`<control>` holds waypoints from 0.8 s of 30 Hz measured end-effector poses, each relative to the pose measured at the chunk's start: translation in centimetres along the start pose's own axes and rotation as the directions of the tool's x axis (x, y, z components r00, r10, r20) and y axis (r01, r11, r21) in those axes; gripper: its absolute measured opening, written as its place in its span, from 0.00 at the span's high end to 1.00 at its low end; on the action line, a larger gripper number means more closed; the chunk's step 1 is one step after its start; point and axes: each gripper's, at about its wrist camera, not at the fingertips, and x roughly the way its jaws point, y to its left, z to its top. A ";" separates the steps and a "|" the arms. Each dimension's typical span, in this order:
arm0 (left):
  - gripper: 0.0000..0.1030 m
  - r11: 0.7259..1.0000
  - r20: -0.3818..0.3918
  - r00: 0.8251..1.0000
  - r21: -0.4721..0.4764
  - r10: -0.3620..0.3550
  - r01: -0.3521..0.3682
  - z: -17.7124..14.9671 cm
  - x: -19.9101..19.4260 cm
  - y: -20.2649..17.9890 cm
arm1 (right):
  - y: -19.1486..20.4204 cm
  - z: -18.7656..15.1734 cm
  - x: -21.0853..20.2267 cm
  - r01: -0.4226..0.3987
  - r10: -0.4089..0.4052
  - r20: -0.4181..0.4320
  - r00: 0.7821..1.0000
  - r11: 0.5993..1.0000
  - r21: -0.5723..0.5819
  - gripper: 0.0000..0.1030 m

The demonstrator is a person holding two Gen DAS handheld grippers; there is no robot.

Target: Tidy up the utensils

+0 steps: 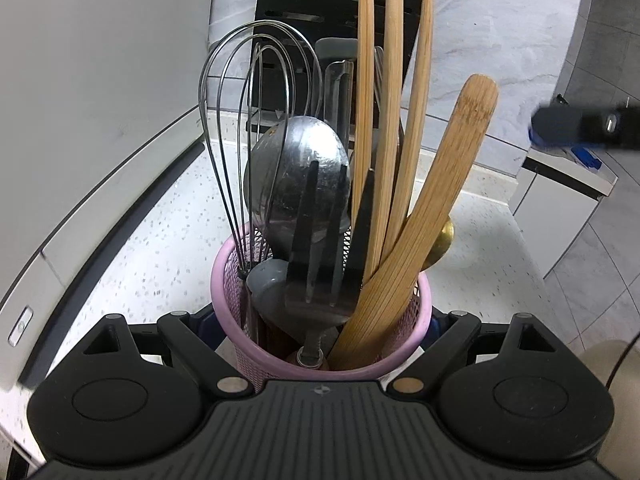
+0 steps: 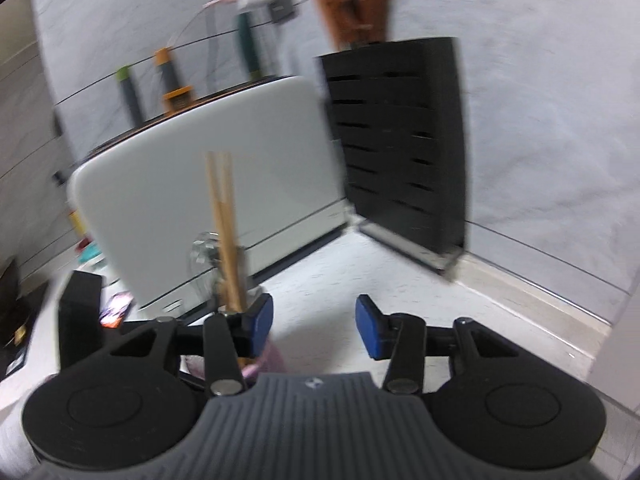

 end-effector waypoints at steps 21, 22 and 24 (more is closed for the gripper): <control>0.00 0.991 0.177 0.982 -0.124 0.067 -0.045 -3.3 -2.5 -0.9 | -0.1 -6.2 3.0 0.338 -0.343 0.127 0.931 0.939 0.066 0.34; 0.00 0.990 0.189 0.979 -0.130 0.078 -0.054 -3.9 -3.2 -1.1 | -0.1 -6.3 2.6 0.347 -0.353 0.134 0.926 0.936 0.065 0.30; 0.00 0.989 0.223 0.970 -0.135 0.093 -0.063 -5.1 -4.8 -1.5 | -0.1 -6.5 1.8 0.358 -0.363 0.150 0.920 0.932 0.063 0.26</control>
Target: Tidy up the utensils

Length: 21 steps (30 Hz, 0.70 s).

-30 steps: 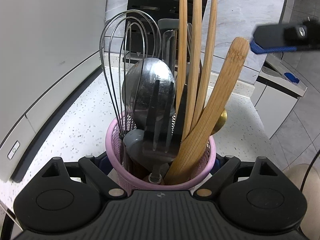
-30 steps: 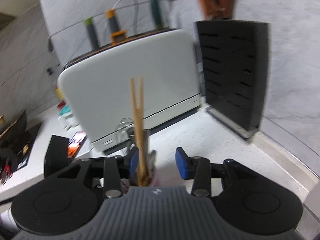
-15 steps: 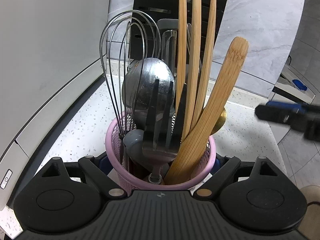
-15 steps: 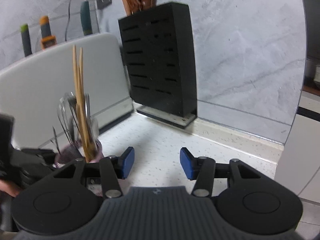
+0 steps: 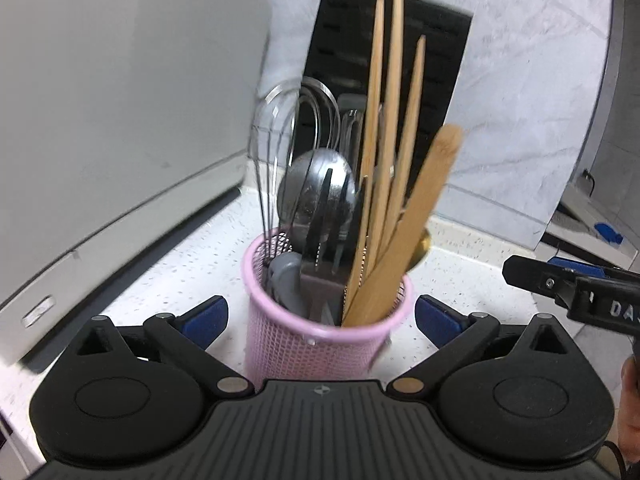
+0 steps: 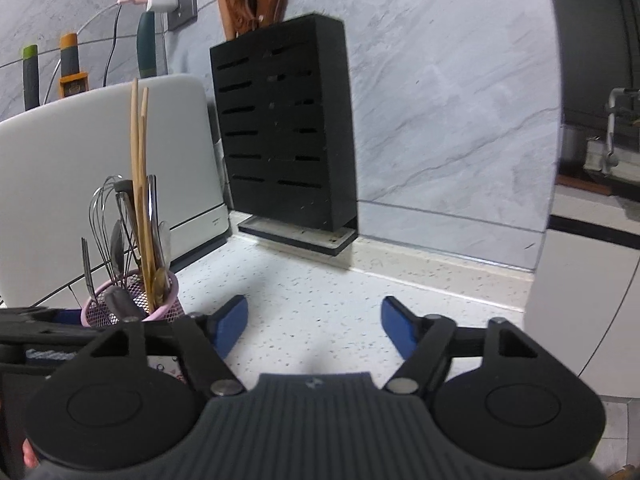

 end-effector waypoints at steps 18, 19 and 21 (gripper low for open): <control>0.00 0.966 0.073 0.975 0.137 0.210 -0.219 -0.8 -8.9 -4.3 | 2.1 -2.2 -9.8 -0.062 0.063 0.076 0.995 0.998 -0.016 0.07; 0.00 0.965 0.057 0.975 0.144 0.214 -0.220 -1.1 -8.6 -4.6 | 2.2 -2.4 -10.0 -0.062 0.063 0.065 0.996 0.998 -0.019 0.07; 0.00 0.962 0.029 0.973 0.148 0.228 -0.230 -1.7 -8.3 -4.5 | 2.3 -2.9 -10.0 -0.055 0.056 0.041 0.998 0.998 -0.023 0.07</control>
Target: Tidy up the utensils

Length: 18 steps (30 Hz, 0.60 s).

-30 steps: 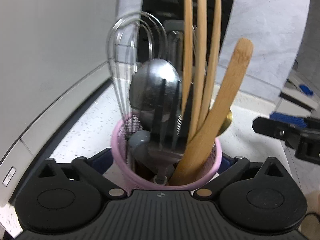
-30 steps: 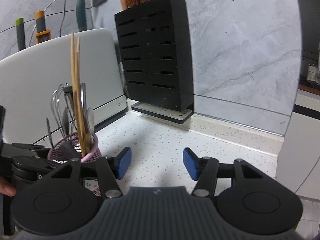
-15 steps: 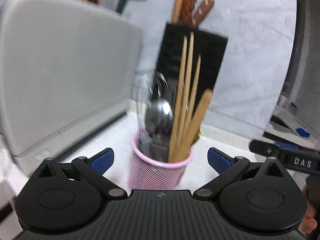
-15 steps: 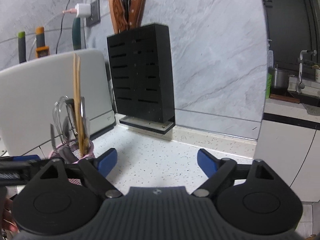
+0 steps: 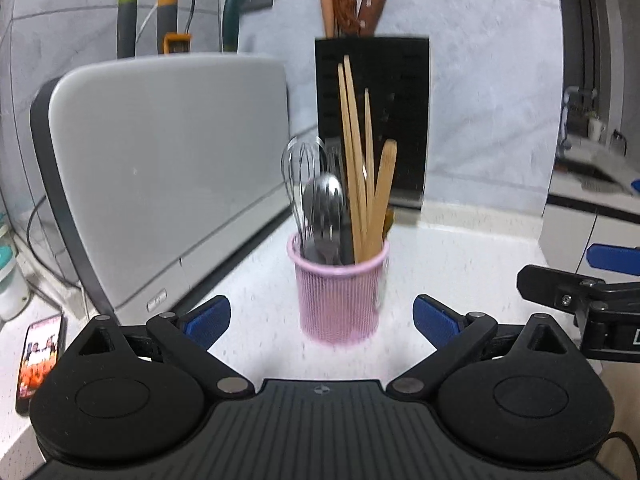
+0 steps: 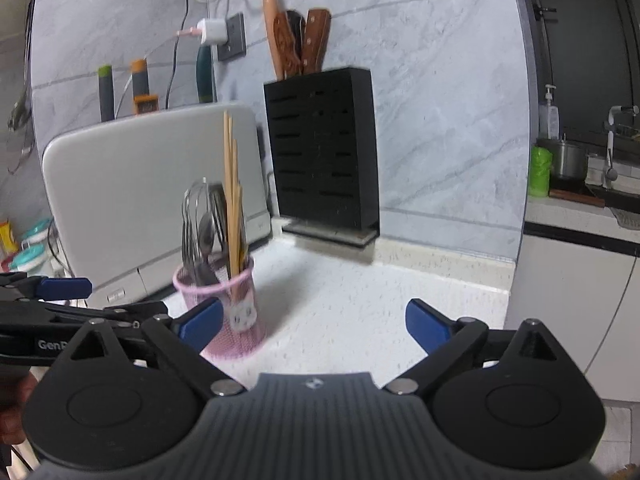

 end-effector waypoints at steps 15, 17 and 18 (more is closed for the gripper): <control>0.00 0.999 -0.093 0.995 -0.019 0.029 -0.031 -1.6 2.0 0.2 | -0.2 -2.6 1.9 0.013 -0.011 -0.080 0.997 1.000 0.016 0.06; 0.00 0.999 -0.102 0.994 -0.018 0.030 -0.032 -1.8 2.3 0.2 | -0.2 -2.8 2.2 0.020 -0.018 -0.089 0.996 1.000 0.015 0.06; 0.00 0.999 -0.106 0.994 -0.018 0.029 -0.031 -1.8 2.4 0.1 | -0.3 -2.9 2.3 0.021 -0.020 -0.091 0.996 1.000 0.018 0.06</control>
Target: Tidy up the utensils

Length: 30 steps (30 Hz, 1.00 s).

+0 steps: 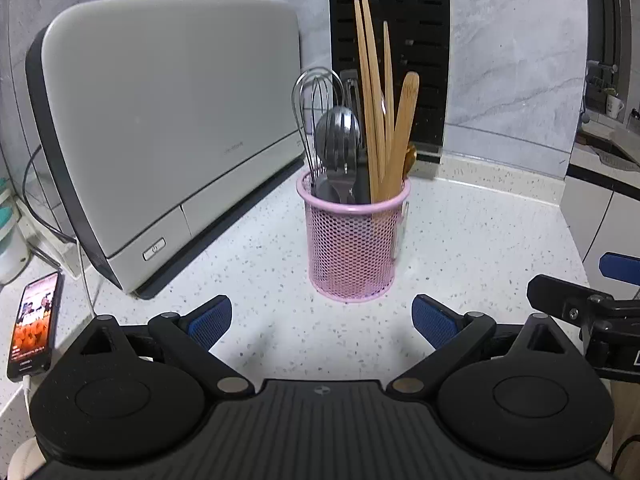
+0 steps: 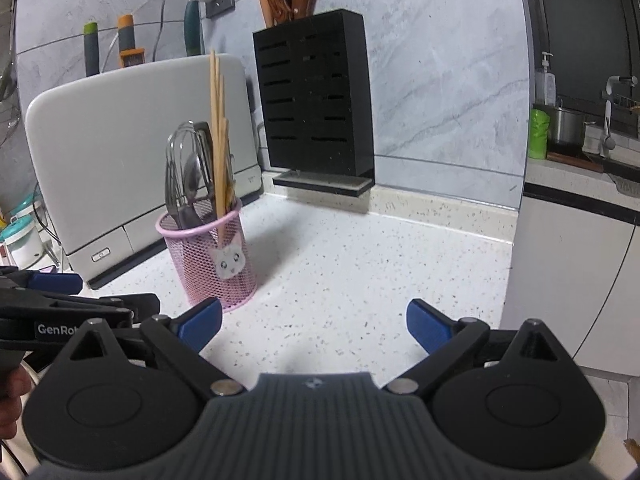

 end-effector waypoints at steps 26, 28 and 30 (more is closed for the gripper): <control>0.00 1.000 0.007 1.000 -0.013 -0.001 0.001 0.1 -0.4 0.1 | 0.1 -0.4 -0.3 0.007 -0.007 0.016 1.000 1.000 0.007 0.04; 0.00 1.000 0.006 1.000 -0.013 -0.001 0.001 0.1 -0.4 0.1 | 0.0 -0.4 -0.3 0.007 -0.007 0.016 1.000 1.000 0.007 0.04; 0.00 1.000 0.007 1.000 -0.013 -0.001 0.001 0.1 -0.4 0.0 | 0.1 -0.4 -0.3 0.008 -0.008 0.016 1.000 1.000 0.007 0.04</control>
